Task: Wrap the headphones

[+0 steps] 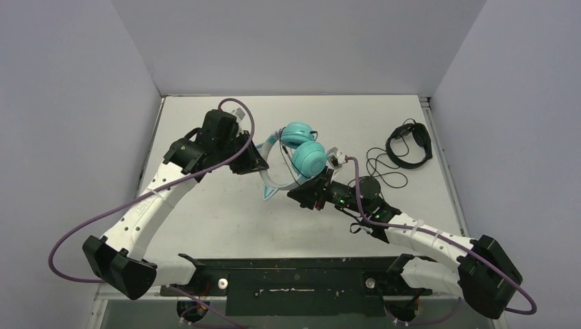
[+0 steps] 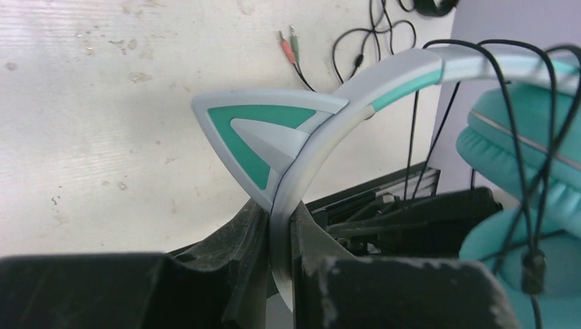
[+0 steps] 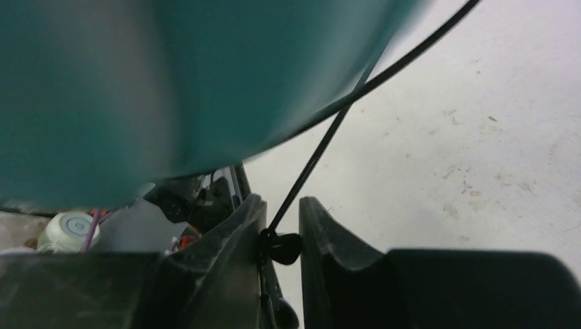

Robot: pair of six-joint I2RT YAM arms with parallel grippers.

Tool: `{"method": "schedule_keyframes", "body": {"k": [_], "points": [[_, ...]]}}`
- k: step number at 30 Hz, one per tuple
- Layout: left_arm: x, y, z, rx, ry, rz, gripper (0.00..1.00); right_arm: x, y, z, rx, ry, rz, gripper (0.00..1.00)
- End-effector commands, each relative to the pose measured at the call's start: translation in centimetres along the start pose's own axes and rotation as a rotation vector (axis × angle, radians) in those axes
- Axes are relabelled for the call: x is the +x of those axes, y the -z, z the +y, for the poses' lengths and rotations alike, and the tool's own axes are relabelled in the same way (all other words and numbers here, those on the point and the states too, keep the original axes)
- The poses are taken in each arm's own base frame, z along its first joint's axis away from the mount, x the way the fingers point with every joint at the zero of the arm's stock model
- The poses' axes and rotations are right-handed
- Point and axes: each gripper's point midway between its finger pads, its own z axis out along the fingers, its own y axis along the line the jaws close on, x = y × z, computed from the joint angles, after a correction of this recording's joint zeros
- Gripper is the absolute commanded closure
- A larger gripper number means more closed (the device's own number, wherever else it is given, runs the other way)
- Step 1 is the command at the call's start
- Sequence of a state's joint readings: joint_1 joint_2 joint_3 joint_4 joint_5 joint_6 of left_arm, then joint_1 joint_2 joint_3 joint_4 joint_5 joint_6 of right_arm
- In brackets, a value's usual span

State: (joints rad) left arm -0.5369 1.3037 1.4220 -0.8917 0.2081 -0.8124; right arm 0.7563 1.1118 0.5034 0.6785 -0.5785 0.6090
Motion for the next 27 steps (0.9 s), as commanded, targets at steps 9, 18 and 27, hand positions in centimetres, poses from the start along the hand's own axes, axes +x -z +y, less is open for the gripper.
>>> {"method": "schedule_keyframes", "body": {"k": [9, 18, 27], "points": [[-4.6, -0.1, 0.7, 0.07, 0.123, -0.197, 1.0, 0.9, 0.9, -0.1, 0.035, -0.084, -0.047, 1.0], [-4.0, -3.7, 6.8, -0.077, 0.106, -0.284, 1.0, 2.8, -0.3, -3.0, 0.133, -0.176, -0.039, 1.0], [-3.2, -8.3, 13.3, -0.209, 0.061, -0.373, 1.0, 7.7, -1.9, -6.9, 0.218, -0.282, 0.037, 1.0]]}}
